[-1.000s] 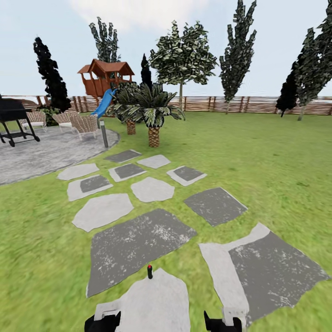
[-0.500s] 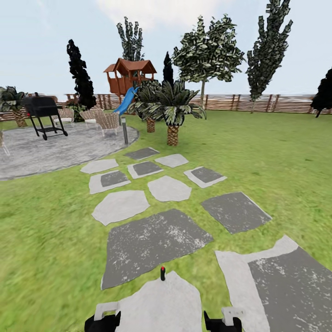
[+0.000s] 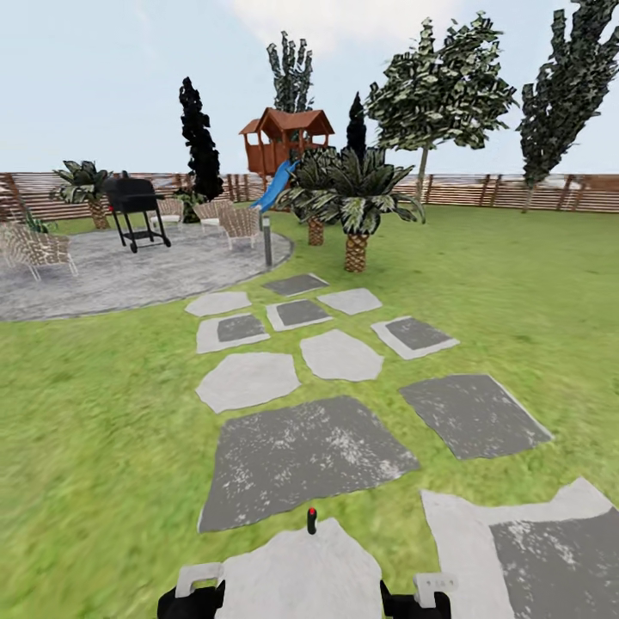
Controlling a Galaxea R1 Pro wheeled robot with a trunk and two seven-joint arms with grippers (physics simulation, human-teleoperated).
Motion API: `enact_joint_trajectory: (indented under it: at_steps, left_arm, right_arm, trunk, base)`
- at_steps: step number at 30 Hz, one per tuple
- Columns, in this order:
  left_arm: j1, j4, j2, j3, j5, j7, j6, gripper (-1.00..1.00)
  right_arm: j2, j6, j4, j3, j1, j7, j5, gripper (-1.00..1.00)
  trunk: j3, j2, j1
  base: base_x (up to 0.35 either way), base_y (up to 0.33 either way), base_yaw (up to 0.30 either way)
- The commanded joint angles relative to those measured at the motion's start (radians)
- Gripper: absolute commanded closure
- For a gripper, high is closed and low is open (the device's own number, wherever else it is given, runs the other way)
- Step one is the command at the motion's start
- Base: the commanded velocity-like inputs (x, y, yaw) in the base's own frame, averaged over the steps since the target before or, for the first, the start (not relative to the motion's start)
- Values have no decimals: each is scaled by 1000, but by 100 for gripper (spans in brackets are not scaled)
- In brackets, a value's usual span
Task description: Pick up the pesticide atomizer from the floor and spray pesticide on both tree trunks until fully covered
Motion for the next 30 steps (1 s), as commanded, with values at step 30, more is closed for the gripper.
enact_joint_trajectory:
  at_steps: [30]
  left_arm:
    - [0,-3,0,-8,-3,-7,1,-100]
  right_arm:
    - [15,0,-11,144,0,-7,5,-100]
  trunk:
    - [-5,0,0]
  base:
    - [37,-124,118]
